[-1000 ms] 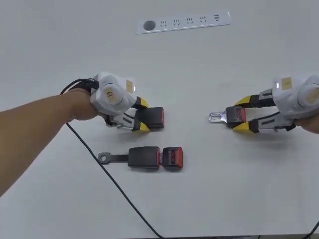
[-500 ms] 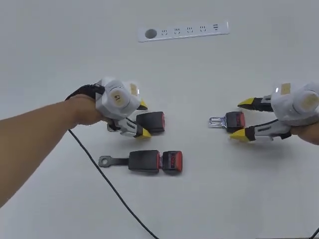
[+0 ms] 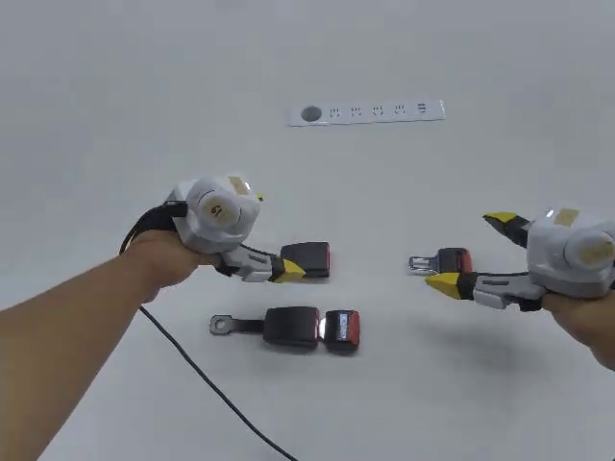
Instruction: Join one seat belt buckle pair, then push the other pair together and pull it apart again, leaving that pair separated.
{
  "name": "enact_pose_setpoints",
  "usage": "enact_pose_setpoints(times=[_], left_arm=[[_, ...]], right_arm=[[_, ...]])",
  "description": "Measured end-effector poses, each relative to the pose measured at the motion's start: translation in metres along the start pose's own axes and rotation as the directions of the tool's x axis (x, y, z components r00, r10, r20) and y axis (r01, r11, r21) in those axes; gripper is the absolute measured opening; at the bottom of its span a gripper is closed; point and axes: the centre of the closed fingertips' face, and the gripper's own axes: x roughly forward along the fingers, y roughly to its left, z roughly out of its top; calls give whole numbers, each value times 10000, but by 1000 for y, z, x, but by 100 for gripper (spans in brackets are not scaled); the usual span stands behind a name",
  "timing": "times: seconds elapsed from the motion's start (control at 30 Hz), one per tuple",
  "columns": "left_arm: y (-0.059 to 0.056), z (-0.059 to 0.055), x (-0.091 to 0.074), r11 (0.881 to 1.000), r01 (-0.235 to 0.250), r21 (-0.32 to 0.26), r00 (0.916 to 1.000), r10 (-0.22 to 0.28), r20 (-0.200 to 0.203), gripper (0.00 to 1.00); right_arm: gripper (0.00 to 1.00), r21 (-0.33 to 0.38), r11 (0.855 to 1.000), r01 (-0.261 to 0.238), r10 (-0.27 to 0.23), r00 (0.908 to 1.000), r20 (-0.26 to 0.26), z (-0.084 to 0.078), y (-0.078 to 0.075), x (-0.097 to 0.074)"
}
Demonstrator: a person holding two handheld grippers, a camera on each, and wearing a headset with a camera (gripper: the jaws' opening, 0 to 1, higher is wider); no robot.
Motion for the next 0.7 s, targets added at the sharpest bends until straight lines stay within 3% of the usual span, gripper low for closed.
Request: enact_pose_setpoints(times=[0.07,0.13,0.23,0.53,0.7], left_arm=[[-1,-2,-15,9982,-449,-389,9986,460,258,91],[-6,-3,-30,9908,-666,-1181,9951,746,647,93],[-9,-11,-47,9807,-910,-1730,9901,1077,899,98],[-19,-40,-94,9600,-1519,-2351,9747,1849,1254,100],[-31,-48,-109,9640,-1296,-2323,9770,1641,1359,100]], right_arm=[[88,-124,9998,152,-152,9999,39,3,6,-5],[90,-161,9995,256,-254,9996,153,6,13,-11],[91,-265,9988,400,-394,9989,250,9,24,-18],[93,-421,9975,573,-557,9977,377,8,54,-35],[95,-720,9965,435,-424,9990,172,-5,63,-40]])
